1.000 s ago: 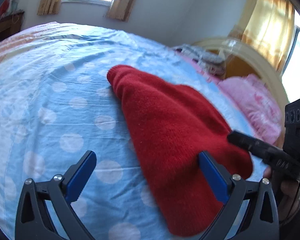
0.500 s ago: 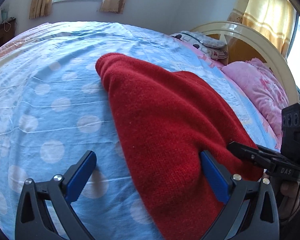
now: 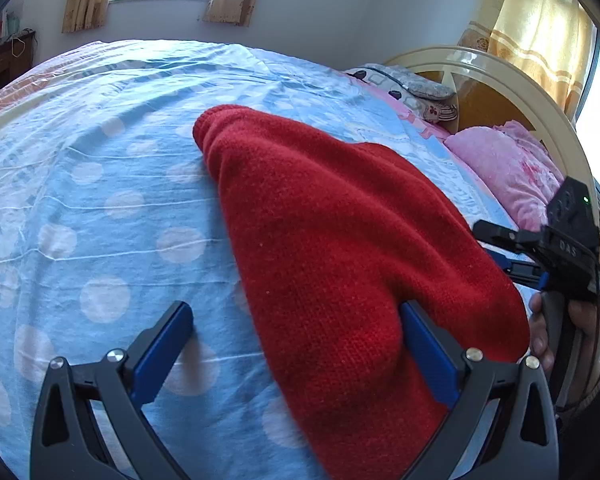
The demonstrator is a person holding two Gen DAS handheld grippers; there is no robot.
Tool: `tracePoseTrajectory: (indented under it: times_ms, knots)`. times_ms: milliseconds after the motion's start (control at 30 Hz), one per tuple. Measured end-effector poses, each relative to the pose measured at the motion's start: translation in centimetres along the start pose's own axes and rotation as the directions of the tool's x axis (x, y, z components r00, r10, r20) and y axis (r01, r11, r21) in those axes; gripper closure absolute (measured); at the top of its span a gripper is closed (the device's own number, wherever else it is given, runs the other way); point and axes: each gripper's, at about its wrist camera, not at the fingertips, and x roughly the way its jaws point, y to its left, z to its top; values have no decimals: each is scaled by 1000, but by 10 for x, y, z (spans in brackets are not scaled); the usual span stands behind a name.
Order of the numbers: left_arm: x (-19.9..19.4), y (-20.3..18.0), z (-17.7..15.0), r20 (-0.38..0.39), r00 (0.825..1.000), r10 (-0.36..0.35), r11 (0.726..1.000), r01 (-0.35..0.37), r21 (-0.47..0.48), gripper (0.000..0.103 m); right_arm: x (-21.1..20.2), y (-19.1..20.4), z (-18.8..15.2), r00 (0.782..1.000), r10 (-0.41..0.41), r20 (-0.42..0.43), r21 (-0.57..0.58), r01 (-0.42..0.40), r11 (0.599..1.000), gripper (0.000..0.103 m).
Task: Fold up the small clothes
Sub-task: 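Open the right gripper to release the folded cardigan and withdraw, then grasp the folded red cardigan with the right gripper while the left gripper grasps beside it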
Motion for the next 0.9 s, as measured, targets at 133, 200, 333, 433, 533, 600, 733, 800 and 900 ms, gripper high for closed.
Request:
tracePoseTrajectory:
  times_ms: [133, 200, 333, 433, 533, 600, 733, 800, 900]
  knots:
    - [1, 0, 0, -3, 1000, -9, 1000, 9, -7, 0, 17, 1, 12, 998, 53, -22, 24, -53, 998, 33]
    - [1, 0, 0, -3, 1000, -9, 1000, 9, -7, 0, 29, 5, 17, 998, 61, -36, 21, -60, 998, 33]
    - [1, 2, 0, -3, 1000, -18, 1000, 18, -14, 0, 46, 11, 21, 996, 69, -57, 7, -69, 998, 33]
    - [-1, 5, 0, 4, 999, -40, 999, 40, -29, 0, 50, 5, 24, 995, 91, -48, 23, -90, 996, 33]
    - [-8, 14, -1, 44, 996, -72, 994, 75, -76, 0, 50, 2, 24, 993, 110, -42, 29, -108, 994, 33]
    - [-9, 20, -1, 57, 994, -93, 989, 99, -112, 0, 52, 3, 25, 993, 110, -46, 18, -109, 994, 35]
    - [-5, 14, -2, 37, 996, -81, 992, 84, -96, 0, 62, 9, 32, 992, 105, -67, -4, -105, 994, 49]
    - [-4, 13, -2, 34, 996, -79, 993, 82, -89, 0, 67, 13, 35, 992, 103, -71, -10, -104, 995, 54]
    - [-3, 11, 0, 38, 994, -101, 991, 104, -82, 0, 75, 19, 35, 990, 113, -87, -31, -116, 993, 57]
